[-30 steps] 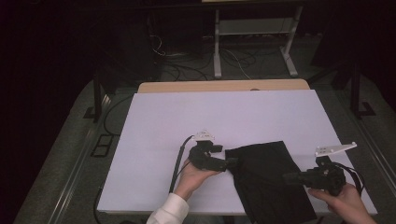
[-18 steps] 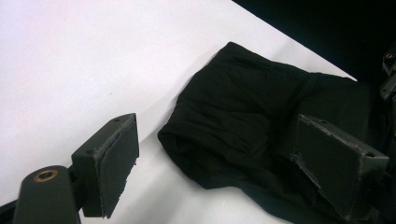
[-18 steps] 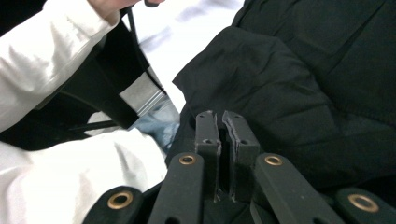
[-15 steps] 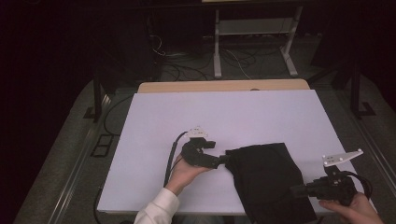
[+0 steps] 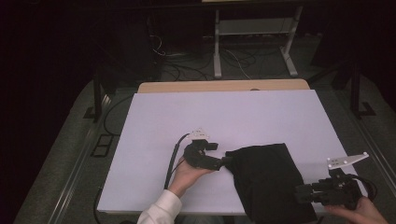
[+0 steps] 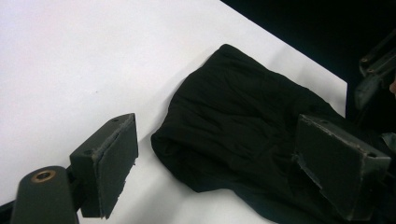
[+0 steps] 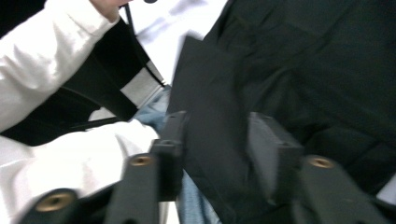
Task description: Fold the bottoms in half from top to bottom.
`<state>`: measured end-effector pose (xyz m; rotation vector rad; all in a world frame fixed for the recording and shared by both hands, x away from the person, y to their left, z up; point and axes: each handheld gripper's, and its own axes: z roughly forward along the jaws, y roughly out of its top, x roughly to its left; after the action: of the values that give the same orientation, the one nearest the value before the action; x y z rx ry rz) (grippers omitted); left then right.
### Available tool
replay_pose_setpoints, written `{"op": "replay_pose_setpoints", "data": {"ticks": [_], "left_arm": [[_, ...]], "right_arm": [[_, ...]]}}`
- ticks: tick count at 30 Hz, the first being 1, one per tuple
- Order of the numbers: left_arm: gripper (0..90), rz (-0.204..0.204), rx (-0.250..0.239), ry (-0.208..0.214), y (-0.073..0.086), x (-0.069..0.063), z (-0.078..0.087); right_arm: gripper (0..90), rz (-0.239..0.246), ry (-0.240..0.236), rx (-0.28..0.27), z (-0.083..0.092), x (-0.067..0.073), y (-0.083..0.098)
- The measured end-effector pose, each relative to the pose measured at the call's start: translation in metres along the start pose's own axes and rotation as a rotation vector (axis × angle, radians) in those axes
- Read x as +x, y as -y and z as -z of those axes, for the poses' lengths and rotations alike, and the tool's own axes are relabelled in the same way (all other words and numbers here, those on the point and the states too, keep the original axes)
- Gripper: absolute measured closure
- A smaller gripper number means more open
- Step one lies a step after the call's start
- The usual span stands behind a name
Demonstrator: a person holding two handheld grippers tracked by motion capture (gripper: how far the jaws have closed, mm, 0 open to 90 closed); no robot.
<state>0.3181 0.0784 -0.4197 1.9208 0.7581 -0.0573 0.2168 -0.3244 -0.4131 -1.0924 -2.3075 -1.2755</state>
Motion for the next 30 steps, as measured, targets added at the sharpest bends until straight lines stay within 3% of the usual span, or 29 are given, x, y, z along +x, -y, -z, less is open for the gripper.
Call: {"op": "replay_pose_setpoints", "data": {"ticks": [5, 7, 10, 12, 21, 30], "left_arm": [[13.3, 0.006, -0.002, 0.004, -0.001, -0.001, -0.002], [12.9, 0.004, 0.003, 0.010, -0.001, -0.002, -0.003], [11.2, 0.007, 0.013, 0.015, -0.002, -0.002, -0.006], [9.4, 0.006, 0.020, 0.017, -0.002, -0.003, -0.009], [3.0, 0.009, 0.046, 0.025, -0.004, -0.006, -0.018], [0.0, 0.012, 0.065, 0.010, -0.004, -0.004, -0.023]], "right_arm": [[20.1, 0.018, 0.053, 0.012, -0.006, 0.002, -0.005], [13.2, 0.027, 0.078, 0.016, -0.009, 0.003, -0.009], [9.7, 0.038, 0.096, 0.005, -0.012, 0.003, -0.015], [1.1, 0.059, 0.103, 0.006, -0.013, 0.002, -0.019], [0.0, 0.104, 0.155, -0.015, -0.015, -0.006, -0.036], [0.0, 0.109, 0.182, -0.040, -0.015, -0.016, -0.053]]}}
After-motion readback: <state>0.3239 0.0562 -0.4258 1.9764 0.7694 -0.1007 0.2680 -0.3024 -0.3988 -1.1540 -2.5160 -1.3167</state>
